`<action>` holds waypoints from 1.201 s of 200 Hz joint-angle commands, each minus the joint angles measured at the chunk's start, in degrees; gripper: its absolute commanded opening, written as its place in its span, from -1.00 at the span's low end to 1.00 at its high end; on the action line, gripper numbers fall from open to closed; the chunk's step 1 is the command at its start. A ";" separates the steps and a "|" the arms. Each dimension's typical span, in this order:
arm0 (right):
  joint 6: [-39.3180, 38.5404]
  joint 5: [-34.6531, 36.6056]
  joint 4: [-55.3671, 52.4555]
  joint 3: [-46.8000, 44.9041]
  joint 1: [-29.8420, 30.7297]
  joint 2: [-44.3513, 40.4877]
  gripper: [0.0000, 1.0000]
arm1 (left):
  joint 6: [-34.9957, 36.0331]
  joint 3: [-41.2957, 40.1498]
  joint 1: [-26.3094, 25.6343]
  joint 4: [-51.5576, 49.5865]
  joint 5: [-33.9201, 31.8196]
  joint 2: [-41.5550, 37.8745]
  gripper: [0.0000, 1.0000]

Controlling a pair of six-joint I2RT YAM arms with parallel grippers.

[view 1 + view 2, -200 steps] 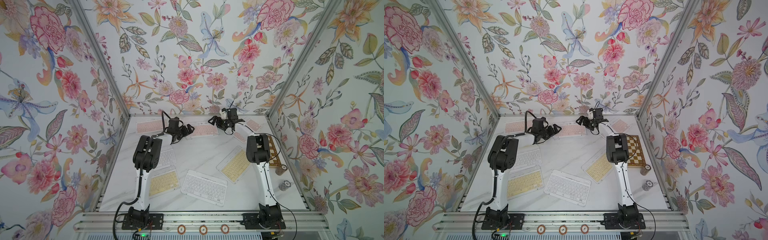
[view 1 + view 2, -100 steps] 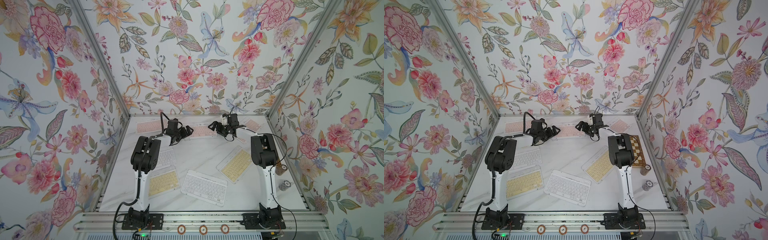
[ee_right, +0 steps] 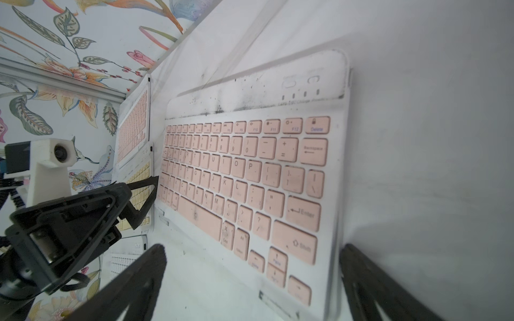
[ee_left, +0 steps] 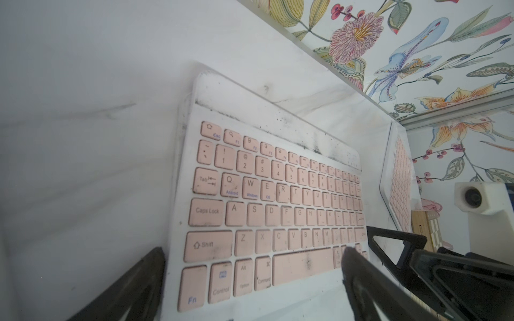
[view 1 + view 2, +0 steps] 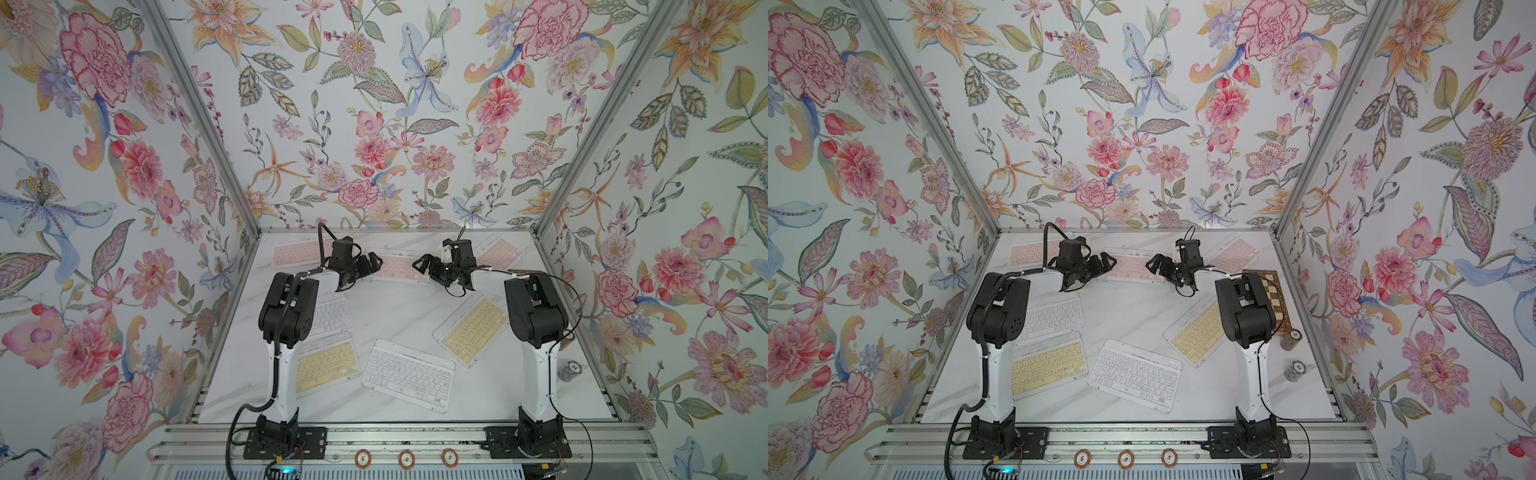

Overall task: Stack the numeric keypads
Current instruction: Adjust the numeric keypads at the center of the board.

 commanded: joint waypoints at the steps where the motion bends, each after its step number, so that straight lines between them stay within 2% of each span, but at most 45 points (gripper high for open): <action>1: -2.72 -1.69 -4.59 -1.18 1.19 -1.90 0.98 | 2.35 -2.07 -1.49 -9.59 1.18 -1.04 0.99; 52: -8.79 2.49 -11.62 4.13 -1.71 0.22 0.98 | 4.89 -0.89 -0.41 -13.01 -1.49 -2.19 0.99; 88: -11.12 5.84 -15.74 11.98 -2.14 5.45 0.98 | 5.65 4.72 0.16 -15.89 -1.77 0.29 0.99; 124: -10.68 6.05 -17.97 20.25 -1.91 10.77 0.98 | 5.05 9.67 0.45 -17.31 -1.40 3.31 0.98; 161: -9.55 6.47 -18.54 25.17 -1.00 13.83 0.98 | 2.88 7.91 0.44 -14.26 0.08 3.64 0.99; 240: -12.36 12.33 -22.56 32.46 0.73 17.19 0.98 | 1.78 6.35 0.08 -12.79 1.22 2.93 0.99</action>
